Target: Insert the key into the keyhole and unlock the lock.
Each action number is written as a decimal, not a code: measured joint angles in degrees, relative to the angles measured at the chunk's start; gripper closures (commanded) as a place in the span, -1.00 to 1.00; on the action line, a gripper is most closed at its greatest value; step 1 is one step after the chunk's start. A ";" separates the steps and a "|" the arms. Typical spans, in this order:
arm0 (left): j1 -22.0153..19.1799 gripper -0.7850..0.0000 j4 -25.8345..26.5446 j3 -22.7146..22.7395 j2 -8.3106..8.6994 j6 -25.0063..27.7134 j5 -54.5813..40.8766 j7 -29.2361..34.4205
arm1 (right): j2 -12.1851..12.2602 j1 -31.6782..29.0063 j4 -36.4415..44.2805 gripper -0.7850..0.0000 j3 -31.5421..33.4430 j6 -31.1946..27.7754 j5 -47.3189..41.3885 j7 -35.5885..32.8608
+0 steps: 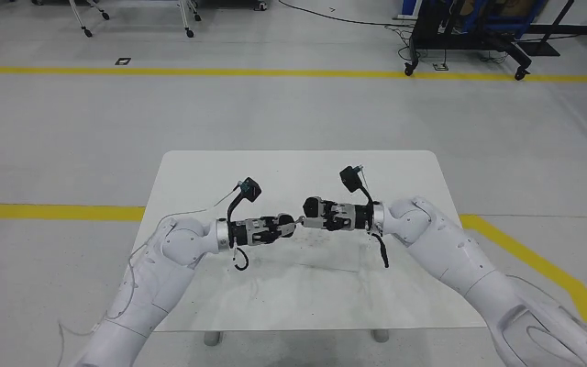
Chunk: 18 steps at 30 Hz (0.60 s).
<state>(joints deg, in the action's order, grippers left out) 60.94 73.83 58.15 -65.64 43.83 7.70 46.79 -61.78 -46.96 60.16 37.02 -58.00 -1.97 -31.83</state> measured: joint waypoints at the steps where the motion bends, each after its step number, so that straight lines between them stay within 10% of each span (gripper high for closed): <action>1: 0.02 1.00 -0.07 -0.02 0.03 -0.01 0.00 -0.15 | -0.03 0.14 -0.15 0.24 -0.11 0.00 -0.95 -1.08; 18: -0.10 1.00 -0.40 -1.06 0.35 0.73 0.64 -1.41 | -2.15 2.07 -4.10 0.45 -2.01 0.00 -7.08 -9.93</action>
<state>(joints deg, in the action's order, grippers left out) 60.85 73.42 57.09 -65.29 44.56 8.34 45.38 -63.93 -44.89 56.06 35.00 -58.00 -9.04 -41.76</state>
